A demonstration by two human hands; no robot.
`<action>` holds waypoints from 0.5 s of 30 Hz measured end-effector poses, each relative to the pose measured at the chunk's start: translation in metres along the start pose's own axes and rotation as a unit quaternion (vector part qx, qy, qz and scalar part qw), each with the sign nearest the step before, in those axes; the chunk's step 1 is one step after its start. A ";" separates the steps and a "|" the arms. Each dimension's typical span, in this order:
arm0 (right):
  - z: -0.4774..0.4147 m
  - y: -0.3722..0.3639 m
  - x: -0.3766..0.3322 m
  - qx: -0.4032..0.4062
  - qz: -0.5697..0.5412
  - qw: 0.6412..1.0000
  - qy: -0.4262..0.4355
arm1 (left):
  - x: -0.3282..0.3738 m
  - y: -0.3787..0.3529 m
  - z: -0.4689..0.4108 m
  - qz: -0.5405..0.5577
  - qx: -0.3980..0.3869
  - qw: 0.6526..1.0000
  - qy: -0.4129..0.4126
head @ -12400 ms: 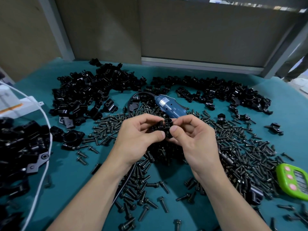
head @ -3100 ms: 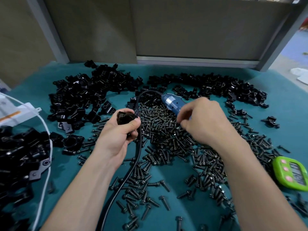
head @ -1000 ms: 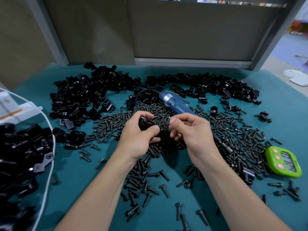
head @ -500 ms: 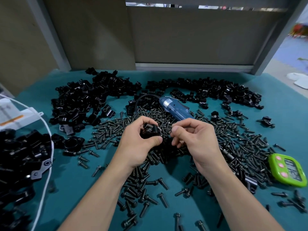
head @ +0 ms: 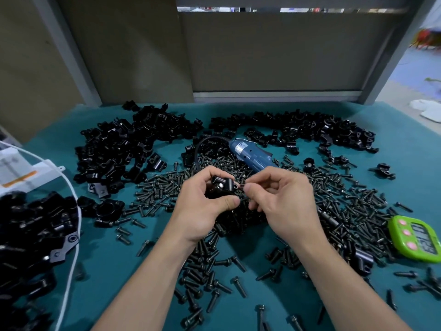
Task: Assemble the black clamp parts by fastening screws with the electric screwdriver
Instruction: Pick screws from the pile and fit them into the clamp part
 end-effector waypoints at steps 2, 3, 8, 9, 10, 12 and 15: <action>0.003 -0.005 0.001 -0.007 0.027 1.000 -0.011 | 0.003 -0.002 0.000 -0.006 -0.006 1.000 -0.004; 0.003 -0.005 0.002 -0.006 0.027 1.000 -0.015 | 0.003 -0.002 0.001 -0.009 -0.004 1.000 -0.004; 0.002 0.002 -0.002 0.004 -0.011 1.000 -0.013 | 0.002 0.002 0.001 -0.021 0.009 1.000 0.001; 0.003 0.001 -0.002 0.002 -0.015 1.000 -0.014 | 0.002 0.001 0.001 -0.026 0.004 1.000 0.001; 0.003 0.000 -0.002 0.000 -0.014 1.000 -0.015 | 0.003 0.000 0.001 -0.033 -0.003 0.999 0.000; 0.003 -0.002 -0.001 -0.004 -0.004 1.000 -0.016 | 0.004 -0.002 0.000 -0.046 -0.014 0.999 -0.005; 0.004 -0.002 0.001 -0.006 0.027 1.000 -0.011 | 0.004 -0.004 -0.001 -0.047 -0.023 0.999 -0.009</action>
Point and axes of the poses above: each hand's wrist, its own z-axis away from the middle knuckle, its own y-axis out of the back of the hand, x = y × z, the point moved 8 cm from there along -z, towards the middle knuckle, and after that the axes turned 3 degrees about -z, right-handed, at the moved point
